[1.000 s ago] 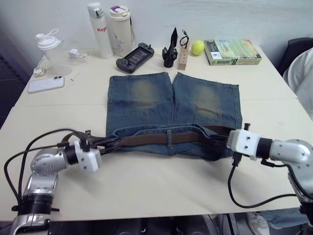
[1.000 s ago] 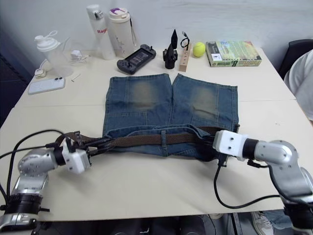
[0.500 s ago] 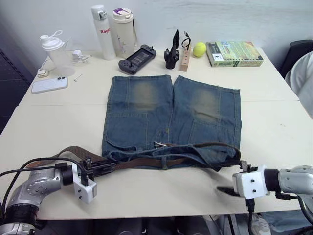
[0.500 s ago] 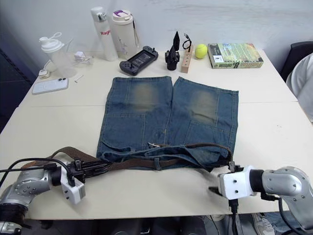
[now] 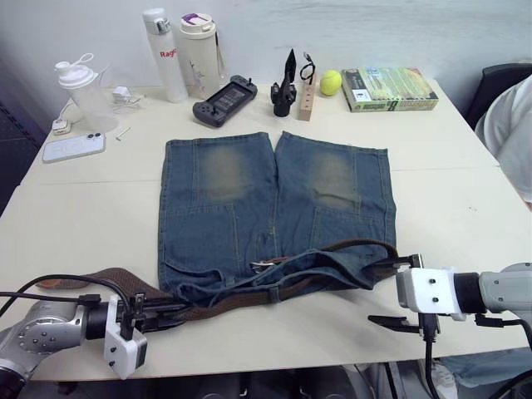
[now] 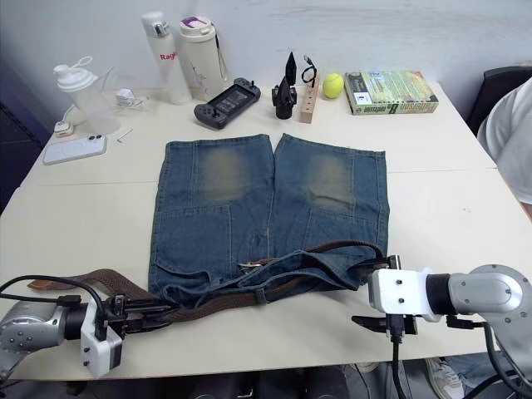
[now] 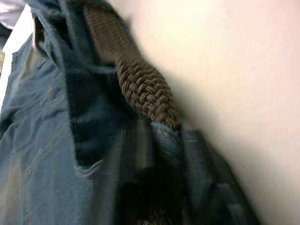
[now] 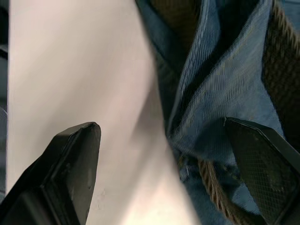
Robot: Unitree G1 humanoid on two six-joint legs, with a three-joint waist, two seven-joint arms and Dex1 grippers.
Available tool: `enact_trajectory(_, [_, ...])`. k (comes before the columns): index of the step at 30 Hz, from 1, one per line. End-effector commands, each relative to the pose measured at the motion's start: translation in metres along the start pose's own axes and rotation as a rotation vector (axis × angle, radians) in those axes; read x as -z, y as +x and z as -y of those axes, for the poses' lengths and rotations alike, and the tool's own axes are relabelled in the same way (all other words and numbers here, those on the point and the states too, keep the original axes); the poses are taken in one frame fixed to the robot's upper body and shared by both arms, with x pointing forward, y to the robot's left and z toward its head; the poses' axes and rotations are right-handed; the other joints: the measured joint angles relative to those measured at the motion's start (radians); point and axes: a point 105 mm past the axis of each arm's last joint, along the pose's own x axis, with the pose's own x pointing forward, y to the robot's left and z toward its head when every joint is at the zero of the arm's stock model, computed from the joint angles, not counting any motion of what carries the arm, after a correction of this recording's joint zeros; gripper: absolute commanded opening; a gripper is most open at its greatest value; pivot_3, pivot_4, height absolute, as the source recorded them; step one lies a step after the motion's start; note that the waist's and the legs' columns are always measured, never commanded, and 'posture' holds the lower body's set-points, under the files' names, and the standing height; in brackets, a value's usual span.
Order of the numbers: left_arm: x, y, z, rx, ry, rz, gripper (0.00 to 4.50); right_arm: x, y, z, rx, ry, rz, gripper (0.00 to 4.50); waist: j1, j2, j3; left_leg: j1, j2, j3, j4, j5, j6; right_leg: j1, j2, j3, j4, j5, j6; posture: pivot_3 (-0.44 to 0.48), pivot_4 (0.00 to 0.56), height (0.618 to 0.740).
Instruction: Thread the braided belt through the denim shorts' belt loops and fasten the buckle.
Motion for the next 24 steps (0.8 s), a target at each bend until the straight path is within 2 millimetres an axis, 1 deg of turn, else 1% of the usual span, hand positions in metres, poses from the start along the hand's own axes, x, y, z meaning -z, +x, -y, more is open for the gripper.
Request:
enact_trajectory(1, [-0.005, -0.003, -0.003, 0.006, 0.019, 0.011, 3.00, -0.011, -0.004, 0.000, -0.019, -0.023, 0.008, 4.50, 0.003, 0.000, 0.000, 0.000, 0.000, 0.000, 0.000, 0.000, 0.000, 0.000, 0.000, 0.000, 0.000, 0.000, 0.000, 0.000, 0.150, 0.722])
enact_trajectory(2, [-0.008, -0.005, 0.000, 0.031, 0.024, 0.019, 3.41, -0.011, -0.005, -0.002, -0.035, -0.020, 0.000, 4.50, 0.004, 0.000, 0.000, 0.000, 0.000, 0.001, 0.000, 0.000, 0.000, 0.000, 0.000, 0.000, 0.000, 0.000, 0.000, 0.000, 0.150, 0.722])
enact_trajectory(4, [-0.014, -0.008, 0.002, 0.057, -0.011, 0.030, 3.41, -0.014, -0.006, -0.005, -0.066, -0.013, -0.008, 4.50, 0.005, 0.000, 0.000, -0.001, 0.000, 0.001, 0.000, -0.001, 0.000, -0.001, 0.000, 0.001, 0.000, 0.000, 0.000, 0.000, 0.150, 0.722])
enact_trajectory(10, [-0.034, -0.013, -0.001, 0.142, -0.076, 0.073, 3.41, -0.026, -0.010, -0.015, -0.137, -0.005, 0.009, 4.50, 0.007, 0.001, 0.001, 0.000, 0.001, 0.002, 0.000, -0.001, 0.000, -0.001, 0.001, 0.002, -0.001, 0.000, 0.000, 0.000, 0.150, 0.722])
enact_trajectory(12, [-0.039, -0.014, -0.004, 0.172, -0.142, 0.080, 3.41, -0.034, -0.011, -0.014, -0.140, 0.016, 0.042, 4.50, 0.009, 0.001, 0.001, 0.000, 0.001, 0.002, 0.001, -0.001, 0.000, -0.001, 0.001, 0.003, -0.001, 0.000, 0.000, 0.000, 0.150, 0.722])
enact_trajectory(14, [-0.044, -0.014, -0.013, 0.159, -0.216, 0.092, 3.41, -0.040, -0.015, -0.009, -0.132, 0.033, 0.069, 4.50, 0.009, 0.001, 0.002, 0.000, 0.001, 0.002, 0.001, -0.001, 0.000, -0.001, 0.002, 0.004, -0.001, 0.000, 0.000, 0.000, 0.150, 0.722])
enact_trajectory(15, [-0.046, -0.014, -0.017, 0.164, -0.268, 0.097, 3.41, -0.045, -0.018, -0.003, -0.121, 0.052, 0.092, 4.50, 0.009, 0.002, 0.003, 0.000, 0.001, 0.002, 0.001, -0.001, 0.000, -0.001, 0.002, 0.004, -0.001, 0.000, 0.000, 0.000, 0.150, 0.722])
enact_trajectory(18, [-0.054, -0.014, -0.040, 0.144, -0.411, 0.129, 3.41, -0.066, -0.028, 0.017, -0.072, 0.110, 0.203, 4.50, 0.008, 0.002, 0.005, 0.000, 0.002, 0.002, 0.002, -0.001, 0.000, -0.001, 0.002, 0.005, -0.001, 0.000, 0.000, 0.000, 0.150, 0.722])
enact_trajectory(19, [-0.052, -0.015, -0.056, 0.117, -0.461, 0.128, 3.41, -0.074, -0.031, 0.031, -0.030, 0.141, 0.263, 4.50, 0.008, 0.004, 0.007, 0.000, 0.002, 0.002, 0.002, -0.001, 0.000, -0.001, 0.003, 0.005, -0.001, 0.000, 0.000, 0.000, 0.150, 0.722])
enact_trajectory(20, [-0.050, -0.015, -0.067, 0.102, -0.496, 0.129, 3.41, -0.080, -0.034, 0.039, -0.005, 0.164, 0.302, 4.50, 0.008, 0.004, 0.008, 0.000, 0.002, 0.002, 0.002, -0.002, 0.000, -0.001, 0.003, 0.006, -0.001, 0.000, 0.000, 0.000, 0.150, 0.722])
enact_trajectory(21, [-0.050, -0.016, -0.080, 0.068, -0.551, 0.150, 3.41, -0.085, -0.035, 0.055, 0.058, 0.208, 0.348, 4.50, 0.010, 0.004, 0.009, -0.001, 0.002, 0.002, 0.002, -0.001, 0.000, -0.001, 0.004, 0.006, 0.000, 0.000, 0.000, 0.000, 0.150, 0.722])
enact_trajectory(22, [-0.048, -0.017, -0.093, 0.017, -0.585, 0.164, 3.41, -0.086, -0.034, 0.074, 0.139, 0.254, 0.370, 4.50, 0.007, 0.003, 0.010, -0.002, 0.002, 0.002, 0.002, -0.001, 0.000, -0.003, 0.004, 0.005, -0.001, 0.000, 0.000, 0.000, 0.150, 0.722])
enact_trajectory(23, [-0.045, -0.018, -0.104, -0.017, -0.632, 0.175, 3.41, -0.084, -0.033, 0.091, 0.219, 0.283, 0.377, 4.50, 0.006, 0.003, 0.012, 0.000, 0.002, 0.002, 0.002, -0.001, 0.000, -0.001, 0.005, 0.007, 0.000, -0.001, -0.001, 0.000, 0.150, 0.722])
enact_trajectory(24, [-0.035, -0.018, -0.118, -0.072, -0.681, 0.174, 3.41, -0.075, -0.029, 0.118, 0.346, 0.345, 0.360, 4.50, 0.002, 0.003, 0.012, -0.001, 0.002, 0.002, 0.001, -0.001, -0.001, -0.003, 0.005, 0.007, 0.000, -0.001, -0.001, 0.000, 0.150, 0.722])
